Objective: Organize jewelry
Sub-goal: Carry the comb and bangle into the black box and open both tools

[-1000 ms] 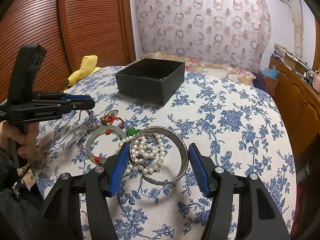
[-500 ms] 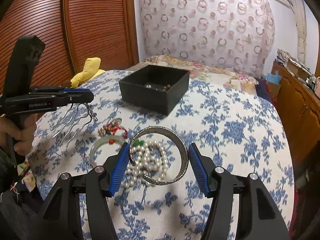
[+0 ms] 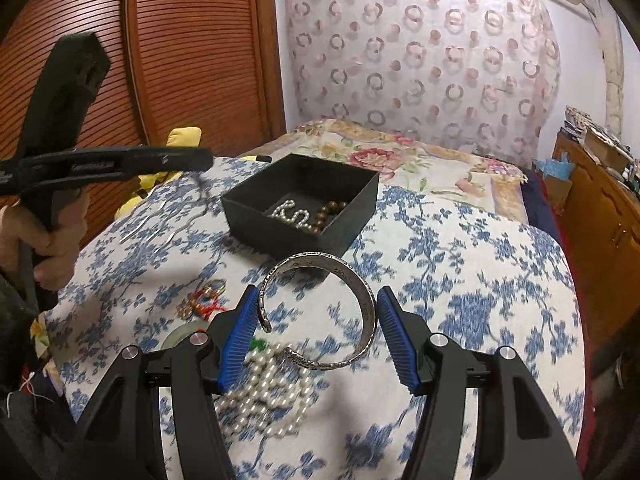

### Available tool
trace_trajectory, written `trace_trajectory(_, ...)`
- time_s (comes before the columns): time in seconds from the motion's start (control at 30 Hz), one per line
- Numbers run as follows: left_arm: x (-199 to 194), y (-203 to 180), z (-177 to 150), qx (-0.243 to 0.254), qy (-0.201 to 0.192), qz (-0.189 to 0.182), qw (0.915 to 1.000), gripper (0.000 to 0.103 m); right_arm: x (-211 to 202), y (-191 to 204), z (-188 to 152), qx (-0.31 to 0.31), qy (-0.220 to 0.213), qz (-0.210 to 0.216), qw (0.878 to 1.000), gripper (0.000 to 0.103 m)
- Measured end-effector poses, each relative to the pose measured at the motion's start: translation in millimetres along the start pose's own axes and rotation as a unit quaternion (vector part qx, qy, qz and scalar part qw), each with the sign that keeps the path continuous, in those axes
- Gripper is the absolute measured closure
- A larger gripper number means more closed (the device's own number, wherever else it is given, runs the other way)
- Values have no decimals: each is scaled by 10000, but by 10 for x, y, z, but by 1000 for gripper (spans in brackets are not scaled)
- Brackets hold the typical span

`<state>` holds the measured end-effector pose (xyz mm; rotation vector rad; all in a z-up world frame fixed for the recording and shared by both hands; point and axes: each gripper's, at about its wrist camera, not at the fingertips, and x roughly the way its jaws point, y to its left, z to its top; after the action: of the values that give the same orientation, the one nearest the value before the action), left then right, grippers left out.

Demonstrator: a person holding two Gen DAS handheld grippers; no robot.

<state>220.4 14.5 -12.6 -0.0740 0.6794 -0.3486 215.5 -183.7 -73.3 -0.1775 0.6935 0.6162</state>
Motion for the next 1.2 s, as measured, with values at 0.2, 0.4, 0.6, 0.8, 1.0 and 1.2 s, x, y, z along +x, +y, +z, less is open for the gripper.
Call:
trace_trajectory(0.2,333,114,330,3,-25,110,9999,84,192,-113,274,-94,3,50,9999,41)
trace_trajectory(0.4,719,324,499,-109,124,97,9998,84,400,-185,560,-149,26,147,9998,41)
trace_trajectory(0.6,1027,475,515,-101,283,93,9995,83,645,-207,773,-233,145,257,9993,40)
trace_trajectory(0.8,1070,566,492,-117,381,65,9992,75,835,-154,884,-345,252,374,9984,41)
trace_trajectory(1.0,976,639,481,-45,326,283,9991,59,1034,-64,946,-453,387,460,9972,41)
trace_trajectory(1.2,831,803,353,-102,304,644,9974,29,1254,43,980,-594,512,458,9959,41)
